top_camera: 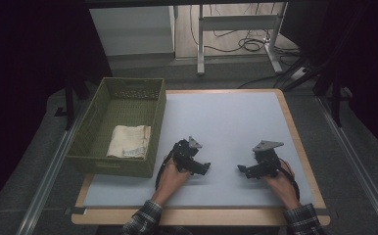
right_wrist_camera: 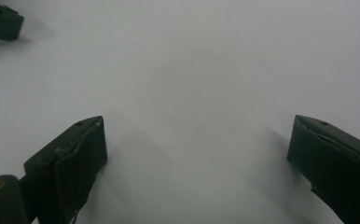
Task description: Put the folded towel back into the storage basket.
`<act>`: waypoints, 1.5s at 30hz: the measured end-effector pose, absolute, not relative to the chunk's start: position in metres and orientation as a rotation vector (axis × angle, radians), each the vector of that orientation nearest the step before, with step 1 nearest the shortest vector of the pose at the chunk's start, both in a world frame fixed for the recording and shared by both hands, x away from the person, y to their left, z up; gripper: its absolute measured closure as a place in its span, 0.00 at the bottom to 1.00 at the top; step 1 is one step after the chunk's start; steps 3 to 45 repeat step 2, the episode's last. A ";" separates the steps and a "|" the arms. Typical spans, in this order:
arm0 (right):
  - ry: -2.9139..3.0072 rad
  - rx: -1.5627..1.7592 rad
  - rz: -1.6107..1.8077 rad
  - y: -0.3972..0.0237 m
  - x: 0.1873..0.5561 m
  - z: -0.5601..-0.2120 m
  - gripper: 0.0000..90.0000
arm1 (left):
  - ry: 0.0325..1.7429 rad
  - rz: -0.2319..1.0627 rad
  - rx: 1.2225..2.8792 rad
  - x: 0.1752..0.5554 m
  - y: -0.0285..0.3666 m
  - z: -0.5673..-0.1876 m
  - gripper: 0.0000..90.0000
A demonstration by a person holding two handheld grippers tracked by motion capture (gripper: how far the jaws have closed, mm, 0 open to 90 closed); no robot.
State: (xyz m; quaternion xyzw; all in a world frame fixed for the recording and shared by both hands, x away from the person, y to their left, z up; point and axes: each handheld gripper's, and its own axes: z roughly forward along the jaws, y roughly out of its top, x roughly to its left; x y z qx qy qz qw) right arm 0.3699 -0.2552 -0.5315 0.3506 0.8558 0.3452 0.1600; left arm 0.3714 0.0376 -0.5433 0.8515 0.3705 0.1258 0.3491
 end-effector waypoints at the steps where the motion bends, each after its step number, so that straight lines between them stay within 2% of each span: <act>1: 2.444 0.990 0.975 -0.254 0.369 -0.532 0.05 | 0.959 0.328 2.210 0.371 0.037 -0.543 0.00; 45: 2.444 0.990 0.975 -0.254 0.369 -0.532 0.05 | 0.959 0.328 2.210 0.371 0.037 -0.543 0.00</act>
